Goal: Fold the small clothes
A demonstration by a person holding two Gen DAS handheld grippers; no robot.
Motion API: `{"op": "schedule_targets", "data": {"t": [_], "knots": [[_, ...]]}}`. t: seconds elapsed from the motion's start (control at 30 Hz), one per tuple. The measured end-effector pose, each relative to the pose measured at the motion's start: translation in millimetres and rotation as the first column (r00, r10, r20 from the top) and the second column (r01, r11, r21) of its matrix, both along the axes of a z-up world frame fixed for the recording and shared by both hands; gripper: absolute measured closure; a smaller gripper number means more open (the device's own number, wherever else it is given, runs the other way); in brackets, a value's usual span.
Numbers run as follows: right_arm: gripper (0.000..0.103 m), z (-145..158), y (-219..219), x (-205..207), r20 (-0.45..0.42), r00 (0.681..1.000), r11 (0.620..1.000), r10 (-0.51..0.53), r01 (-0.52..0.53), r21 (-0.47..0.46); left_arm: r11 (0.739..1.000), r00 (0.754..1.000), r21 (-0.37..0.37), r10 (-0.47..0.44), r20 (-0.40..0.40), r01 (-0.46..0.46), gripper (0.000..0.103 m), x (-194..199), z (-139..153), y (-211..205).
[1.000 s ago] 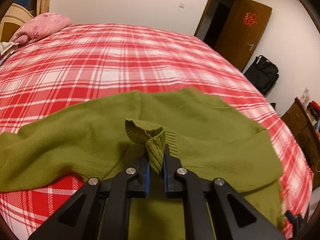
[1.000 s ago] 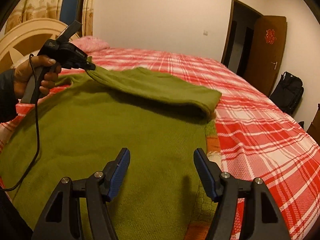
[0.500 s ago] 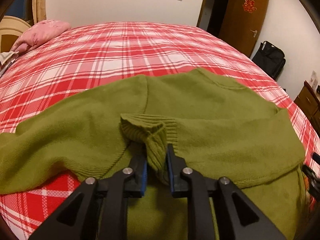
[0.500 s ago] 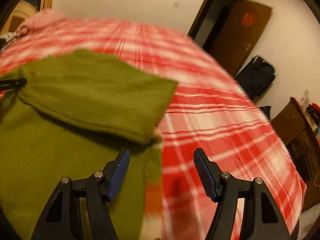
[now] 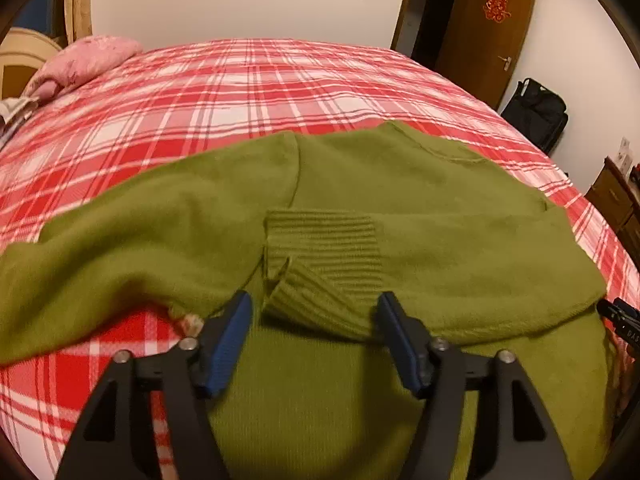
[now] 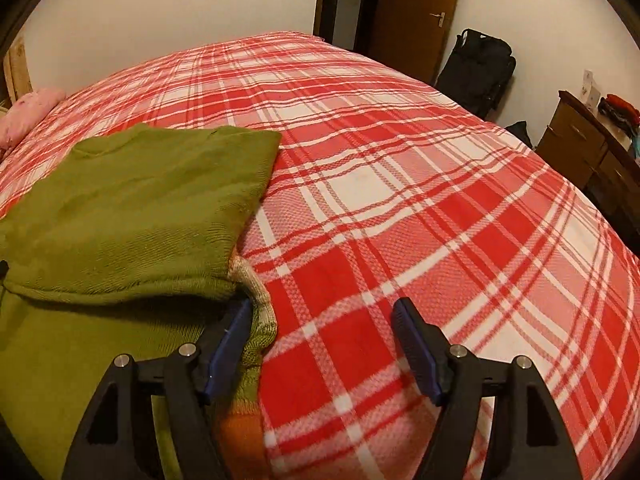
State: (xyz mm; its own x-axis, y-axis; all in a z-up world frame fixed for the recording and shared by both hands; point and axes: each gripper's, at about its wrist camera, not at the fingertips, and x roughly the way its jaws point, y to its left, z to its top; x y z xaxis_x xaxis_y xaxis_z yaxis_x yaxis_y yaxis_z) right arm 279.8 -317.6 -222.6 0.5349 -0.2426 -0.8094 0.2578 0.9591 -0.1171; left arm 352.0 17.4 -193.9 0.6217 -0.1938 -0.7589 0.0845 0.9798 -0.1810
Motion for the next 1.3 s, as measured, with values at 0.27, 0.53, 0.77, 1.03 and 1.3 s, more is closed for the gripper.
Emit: {"op": "schedule_targets", "data": {"t": [0.27,0.53,0.77,1.03,1.3], "knots": [[0.031,59,41,-4,0.178,0.973,0.987,0.149,-0.136,-0.085,0.998,0.999,-0.051,0.045,-0.016,-0.046,0.028,-10,-1,14],[0.031,4,73,43,0.021,0.970,0.968,0.241,-0.239,-0.076,0.992,0.992,-0.076,0.110,0.064,-0.105,0.012,-10,17,25],[0.031,-4,63,30,0.001,0.977,0.975,0.212,-0.211,-0.074,0.981,0.986,0.134,0.152,-0.070,-0.142,0.009,11,-5,17],[0.031,4,42,19,-0.008,0.988,0.983,0.154,-0.154,-0.100,0.976,0.980,0.130,0.184,-0.071,-0.174,0.004,-12,-5,31],[0.031,35,92,47,0.071,0.956,0.958,0.284,-0.282,-0.048,0.962,0.962,-0.029,0.273,0.026,-0.272,0.001,-12,25,40]]}}
